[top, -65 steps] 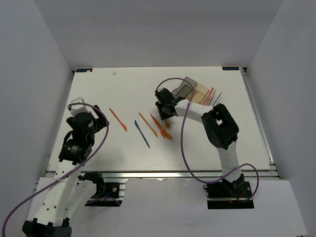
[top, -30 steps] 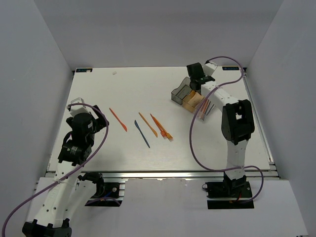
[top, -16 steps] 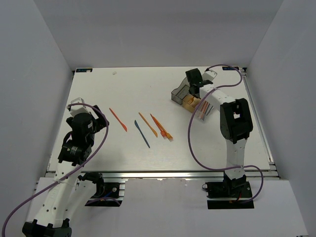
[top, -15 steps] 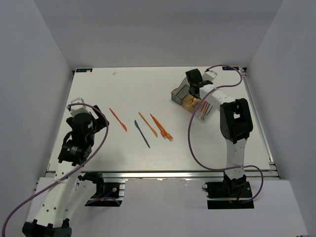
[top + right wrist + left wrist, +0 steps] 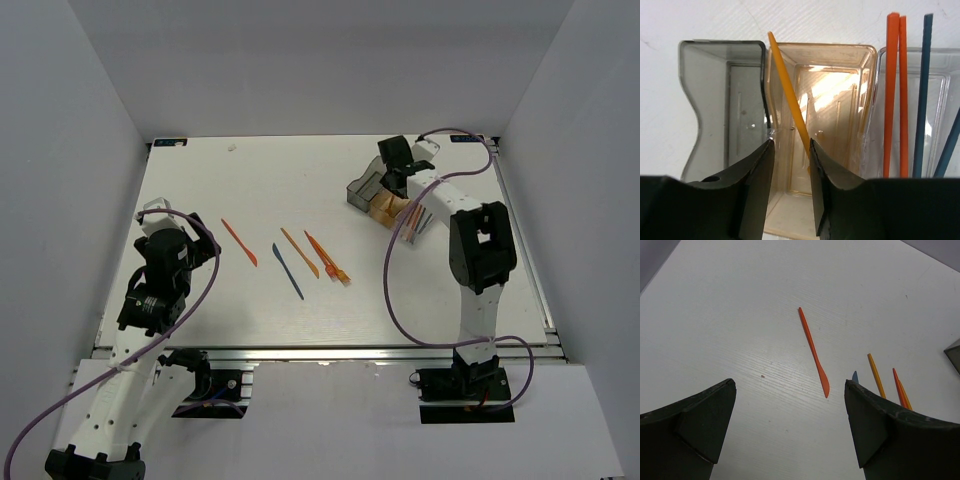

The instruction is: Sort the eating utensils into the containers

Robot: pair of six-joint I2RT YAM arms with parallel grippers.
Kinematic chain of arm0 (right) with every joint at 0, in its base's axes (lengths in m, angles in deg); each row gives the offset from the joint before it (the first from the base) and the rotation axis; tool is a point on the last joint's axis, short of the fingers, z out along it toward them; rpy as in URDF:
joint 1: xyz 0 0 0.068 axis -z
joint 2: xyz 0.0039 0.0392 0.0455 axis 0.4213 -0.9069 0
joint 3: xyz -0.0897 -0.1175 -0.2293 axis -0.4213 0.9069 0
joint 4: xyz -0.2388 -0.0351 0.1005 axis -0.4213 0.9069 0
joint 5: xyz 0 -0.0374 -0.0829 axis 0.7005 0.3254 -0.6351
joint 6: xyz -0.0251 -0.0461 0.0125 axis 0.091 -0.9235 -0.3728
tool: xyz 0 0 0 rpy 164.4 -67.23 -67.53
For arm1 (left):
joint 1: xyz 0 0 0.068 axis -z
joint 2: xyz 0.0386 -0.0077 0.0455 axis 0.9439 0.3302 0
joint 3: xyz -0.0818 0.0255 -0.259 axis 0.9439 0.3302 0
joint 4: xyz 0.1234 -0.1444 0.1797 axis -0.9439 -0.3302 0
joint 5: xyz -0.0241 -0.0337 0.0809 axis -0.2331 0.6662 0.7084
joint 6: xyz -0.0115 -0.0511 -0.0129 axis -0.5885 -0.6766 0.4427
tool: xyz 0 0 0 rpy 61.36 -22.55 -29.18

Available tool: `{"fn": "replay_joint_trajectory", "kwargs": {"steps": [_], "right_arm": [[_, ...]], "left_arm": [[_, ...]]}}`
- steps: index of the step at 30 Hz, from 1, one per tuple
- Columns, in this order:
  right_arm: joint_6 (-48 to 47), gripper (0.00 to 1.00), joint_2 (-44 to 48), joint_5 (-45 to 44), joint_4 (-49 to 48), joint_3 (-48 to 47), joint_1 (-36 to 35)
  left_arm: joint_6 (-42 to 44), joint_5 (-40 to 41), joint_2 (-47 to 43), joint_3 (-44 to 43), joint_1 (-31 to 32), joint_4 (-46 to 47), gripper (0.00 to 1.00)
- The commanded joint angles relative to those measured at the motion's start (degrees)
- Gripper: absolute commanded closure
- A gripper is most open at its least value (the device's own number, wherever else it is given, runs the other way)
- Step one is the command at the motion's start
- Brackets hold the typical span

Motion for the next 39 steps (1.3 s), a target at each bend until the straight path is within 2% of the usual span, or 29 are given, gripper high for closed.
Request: {"fn": "replay_joint_trajectory", "kwargs": {"steps": [1, 4, 5, 7, 8, 9, 11, 12, 14, 16, 17, 19, 20, 26, 39], "right_arm": [[-1.3, 0.6, 5.8, -0.4, -1.6, 0.2, -0.3], [-5.4, 0.52, 9.0, 0.7, -3.3, 0.8, -2.3], [-9.4, 0.41, 11.1, 0.8, -4.0, 1.3, -4.7], [-15.7, 0.31, 14.7, 3.2, -8.6, 4.9, -7.8], [-22.2, 0.25, 15.4, 4.1, -9.5, 6.2, -9.7], [-25.4, 0.19, 15.8, 5.5, -9.7, 7.6, -13.3], [-30.2, 0.17, 15.2, 7.4, -6.4, 7.7, -18.4], [-30.6, 0.18, 14.6, 7.4, -1.6, 7.6, -19.7], [-30.3, 0.22, 13.4, 8.6, 1.8, 8.5, -22.4], [-30.5, 0.27, 13.7, 10.5, 1.4, 12.2, -23.7], [-30.9, 0.33, 13.7, 11.8, 0.5, 13.4, -24.4], [-32.6, 0.4, 12.7, 15.0, 0.0, 14.4, -24.7], [-33.1, 0.47, 12.0, 16.3, 0.8, 13.8, -24.7], [-35.2, 0.62, 8.7, 21.8, 1.9, 13.2, -25.8], [-34.9, 0.68, 5.7, 22.6, 3.2, 14.8, -26.1]], "left_arm": [[0.6, -0.5, -0.5, -0.4, 0.3, 0.8, 0.02], [0.6, -0.6, -0.5, -0.3, 0.3, 0.7, 0.02], [0.6, -0.5, -0.4, -0.4, 0.3, 0.7, 0.02], [0.6, -0.4, -0.2, -0.4, 0.3, 0.7, 0.02], [0.6, -0.4, -0.2, -0.4, 0.3, 0.6, 0.02], [0.6, -0.4, -0.2, -0.4, 0.3, 0.6, 0.02], [0.5, -0.3, -0.2, -0.4, 0.3, 0.6, 0.02], [0.5, -0.3, -0.1, -0.4, 0.3, 0.6, 0.02], [0.5, -0.3, 0.0, -0.4, 0.3, 0.5, 0.02], [0.5, -0.3, 0.0, -0.4, 0.3, 0.5, 0.02], [0.5, -0.4, 0.0, -0.4, 0.2, 0.7, 0.02], [0.5, -0.4, 0.2, -0.4, 0.3, 0.7, 0.02], [0.6, -0.4, 0.3, -0.4, 0.3, 0.6, 0.02], [0.4, -0.3, -0.1, -0.4, 0.3, 0.5, 0.02], [0.4, -0.5, -0.8, -0.3, 0.3, 0.5, 0.02]]}}
